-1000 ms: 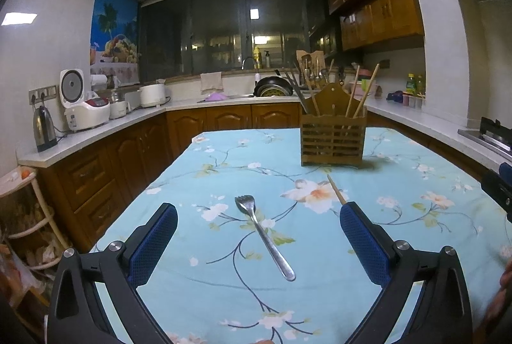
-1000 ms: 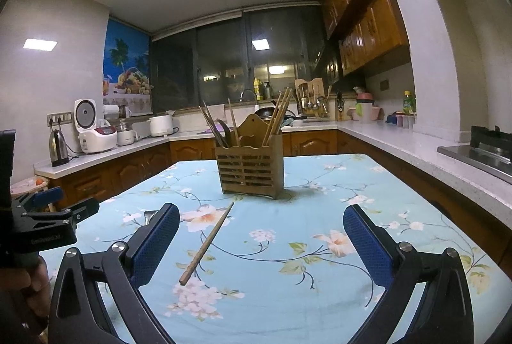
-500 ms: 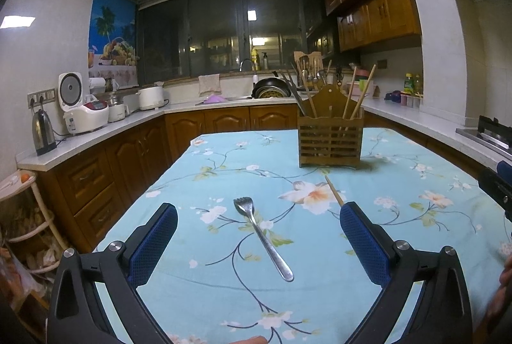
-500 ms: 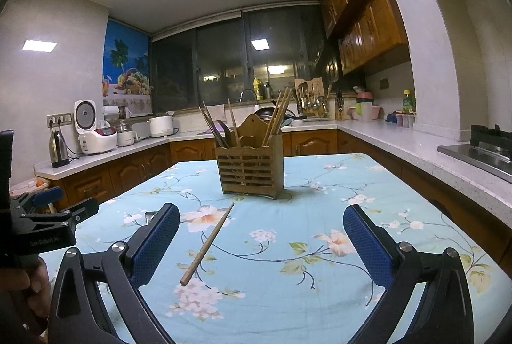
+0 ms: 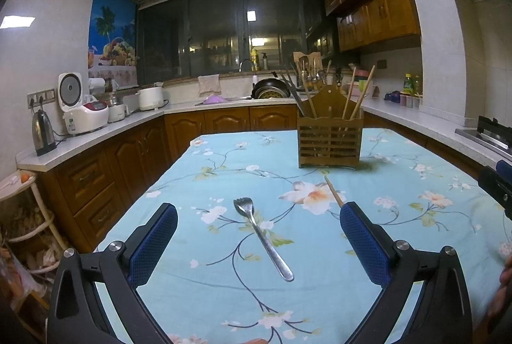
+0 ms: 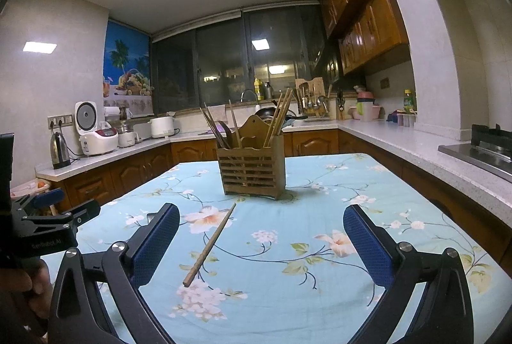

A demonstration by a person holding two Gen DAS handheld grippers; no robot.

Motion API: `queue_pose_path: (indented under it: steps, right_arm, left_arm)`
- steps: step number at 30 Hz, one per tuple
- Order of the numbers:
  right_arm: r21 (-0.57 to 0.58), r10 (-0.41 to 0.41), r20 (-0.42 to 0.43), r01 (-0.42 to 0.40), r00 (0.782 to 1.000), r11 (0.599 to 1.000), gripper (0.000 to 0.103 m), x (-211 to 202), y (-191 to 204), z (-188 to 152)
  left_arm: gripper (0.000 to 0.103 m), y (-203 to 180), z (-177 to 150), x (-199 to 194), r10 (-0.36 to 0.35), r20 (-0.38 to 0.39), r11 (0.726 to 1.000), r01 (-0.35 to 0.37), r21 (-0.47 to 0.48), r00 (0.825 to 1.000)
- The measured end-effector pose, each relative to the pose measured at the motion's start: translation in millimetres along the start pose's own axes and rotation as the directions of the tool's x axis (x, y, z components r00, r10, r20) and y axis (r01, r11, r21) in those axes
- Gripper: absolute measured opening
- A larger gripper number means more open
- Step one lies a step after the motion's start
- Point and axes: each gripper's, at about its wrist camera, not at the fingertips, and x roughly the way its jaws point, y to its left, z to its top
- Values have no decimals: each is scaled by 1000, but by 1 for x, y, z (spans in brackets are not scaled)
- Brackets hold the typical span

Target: Organize utensils

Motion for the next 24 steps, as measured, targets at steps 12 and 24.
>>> queue_pose_path:
  steps: [12,24]
  right_arm:
    - [4,4,5,-4,1000,1000,103,-2,2,3]
    - [5,13,16,-14,1000,1000,103,-5,7,9]
  left_arm:
    - [102,-5,1,-1,-4,-6,1000,4,-3,1000]
    - [102,-9,2,-2,-3,-8,1000,3,-6,1000]
